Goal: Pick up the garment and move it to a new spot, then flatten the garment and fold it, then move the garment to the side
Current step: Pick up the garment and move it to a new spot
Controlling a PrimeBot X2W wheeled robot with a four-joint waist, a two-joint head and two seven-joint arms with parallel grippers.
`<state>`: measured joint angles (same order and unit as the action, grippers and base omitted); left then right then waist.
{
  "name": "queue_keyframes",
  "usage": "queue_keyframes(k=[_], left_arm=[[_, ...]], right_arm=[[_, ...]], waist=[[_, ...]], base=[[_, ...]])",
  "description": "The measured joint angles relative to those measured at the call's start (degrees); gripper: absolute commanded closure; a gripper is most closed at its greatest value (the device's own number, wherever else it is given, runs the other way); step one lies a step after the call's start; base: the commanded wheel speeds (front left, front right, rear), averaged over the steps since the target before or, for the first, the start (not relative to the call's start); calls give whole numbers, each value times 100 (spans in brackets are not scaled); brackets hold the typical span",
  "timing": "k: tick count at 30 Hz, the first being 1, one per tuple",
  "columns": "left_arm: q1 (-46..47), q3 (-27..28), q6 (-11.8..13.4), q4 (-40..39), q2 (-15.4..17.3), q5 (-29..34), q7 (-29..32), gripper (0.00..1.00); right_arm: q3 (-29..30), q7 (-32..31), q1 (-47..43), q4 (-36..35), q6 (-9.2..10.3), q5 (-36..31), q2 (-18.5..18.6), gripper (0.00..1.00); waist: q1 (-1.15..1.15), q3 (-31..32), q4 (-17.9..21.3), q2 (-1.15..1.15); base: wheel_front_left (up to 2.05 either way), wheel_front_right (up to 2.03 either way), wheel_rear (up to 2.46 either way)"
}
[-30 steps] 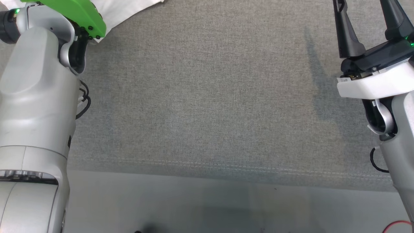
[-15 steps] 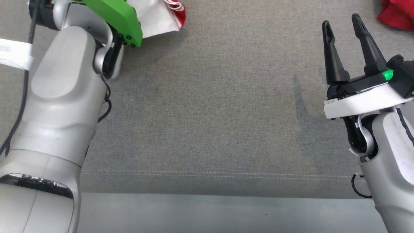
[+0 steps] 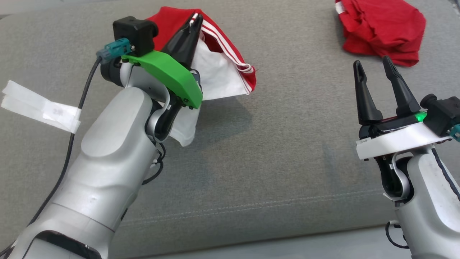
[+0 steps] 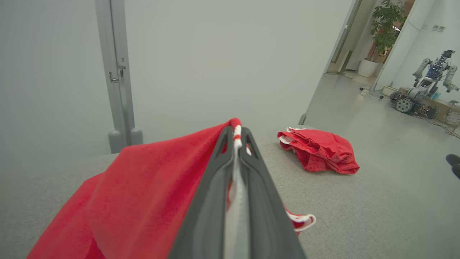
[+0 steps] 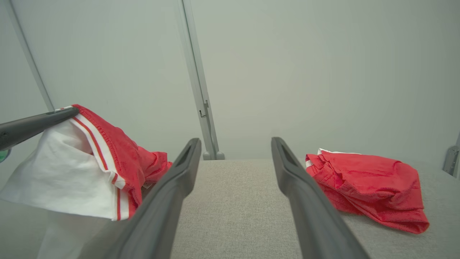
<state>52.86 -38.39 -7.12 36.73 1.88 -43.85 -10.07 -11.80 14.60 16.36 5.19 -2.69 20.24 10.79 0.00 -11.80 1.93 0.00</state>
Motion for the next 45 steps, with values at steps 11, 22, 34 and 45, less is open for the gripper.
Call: queue_keyframes(k=[11, 22, 34, 45], left_arm=[[-286, -632, 0, -420, -18, -537, 236, 100], [-571, -1029, 0, 189, -2, -480, 390, 0], [-559, -962, 0, -8, -2, -537, -153, 0], [-1141, -591, 5, -5, 401, -522, -386, 0]], right_arm=[[80, 0, -191, -140, -94, 1, -8, 0], [275, 0, -218, -205, -152, -1, -49, 0], [485, 0, -430, -211, -188, -16, 11, 0], [-76, 0, -729, -168, -338, -69, 3, 0]], waist=[[0, 265, 777, 0], [0, 111, 1288, 0], [0, 199, 971, 0], [0, 314, 376, 0]], base=[[0, 0, 0], [0, 0, 0], [0, 0, 0], [0, 0, 0]])
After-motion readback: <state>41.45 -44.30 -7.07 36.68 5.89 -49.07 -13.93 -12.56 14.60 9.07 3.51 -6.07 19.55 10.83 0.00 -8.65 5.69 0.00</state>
